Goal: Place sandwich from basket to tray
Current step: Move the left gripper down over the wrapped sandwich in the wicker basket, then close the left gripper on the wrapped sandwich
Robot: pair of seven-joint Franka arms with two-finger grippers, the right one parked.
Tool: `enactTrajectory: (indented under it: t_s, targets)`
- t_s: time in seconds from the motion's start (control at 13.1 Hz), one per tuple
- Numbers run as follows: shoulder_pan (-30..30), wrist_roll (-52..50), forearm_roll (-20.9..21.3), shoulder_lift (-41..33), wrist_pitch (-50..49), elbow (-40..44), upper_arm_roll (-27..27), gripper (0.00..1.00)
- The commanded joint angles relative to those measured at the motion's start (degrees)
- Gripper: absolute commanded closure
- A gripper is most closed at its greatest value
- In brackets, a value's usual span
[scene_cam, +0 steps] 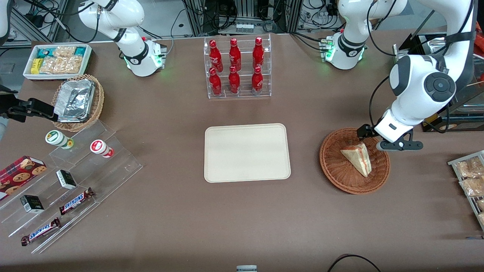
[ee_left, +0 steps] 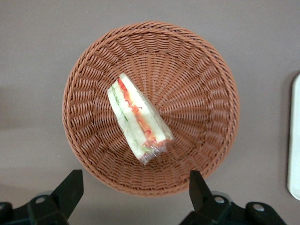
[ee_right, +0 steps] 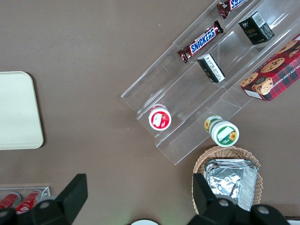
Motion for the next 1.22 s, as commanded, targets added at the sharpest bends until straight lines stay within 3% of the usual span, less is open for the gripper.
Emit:
enactTrajectory:
  t_s: [0.0,0.31,0.76,1.14]
  targets:
    - [1.0,-0.6,-0.8,0.1,4.0,-2.0,0.1,0.0]
    - [1.3,-12.1,-0.9,1.1,11.5,-4.8,0.1,0.0]
    - [0.6,-39.7,-2.1,4.7,13.7,-4.6,-0.2,0.0]
    - [0.6,-41.8,-4.0,6.9,14.8,-4.4,-0.4,0.0]
